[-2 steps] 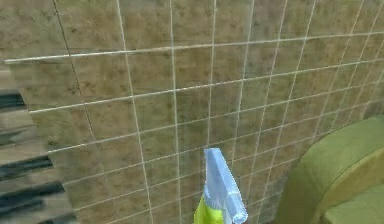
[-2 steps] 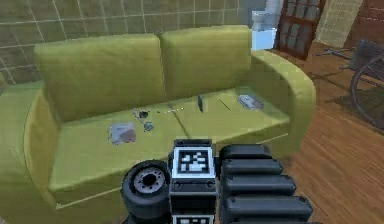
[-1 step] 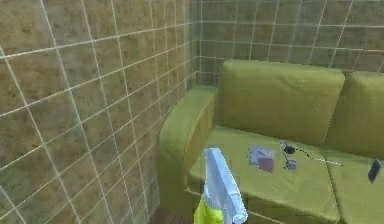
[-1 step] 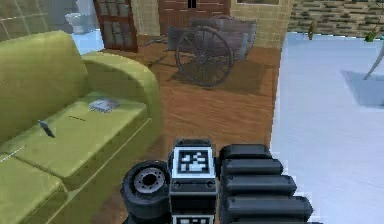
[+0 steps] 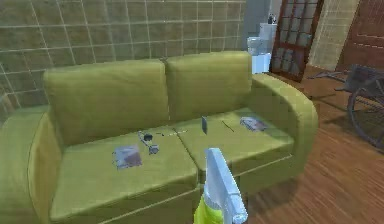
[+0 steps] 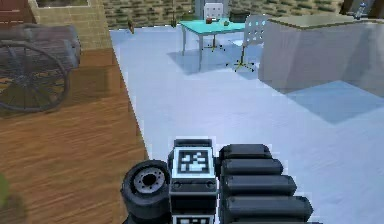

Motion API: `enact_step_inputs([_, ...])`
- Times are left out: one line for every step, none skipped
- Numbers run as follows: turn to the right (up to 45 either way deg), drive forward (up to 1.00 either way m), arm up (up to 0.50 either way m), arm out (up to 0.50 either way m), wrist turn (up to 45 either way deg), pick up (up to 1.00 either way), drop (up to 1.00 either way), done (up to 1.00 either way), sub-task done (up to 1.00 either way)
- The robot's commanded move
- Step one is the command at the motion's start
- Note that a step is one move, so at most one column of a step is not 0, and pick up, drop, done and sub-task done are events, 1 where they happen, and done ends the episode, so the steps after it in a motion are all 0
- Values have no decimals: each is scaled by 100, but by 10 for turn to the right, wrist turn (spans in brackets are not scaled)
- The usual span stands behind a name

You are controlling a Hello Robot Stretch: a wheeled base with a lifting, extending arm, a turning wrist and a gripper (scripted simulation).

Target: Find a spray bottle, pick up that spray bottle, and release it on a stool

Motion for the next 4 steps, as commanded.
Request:
enact_step_inputs([450, 0, 0, 0, 0, 0, 0, 0, 0])
enact_step_inputs([180, 0, 0, 0, 0, 0, 0, 0, 0])
enact_step_inputs([-450, 0, 0, 0, 0, 0, 0, 0, 0])
enact_step_inputs([-450, 0, 0, 0, 0, 0, 0, 0, 0])
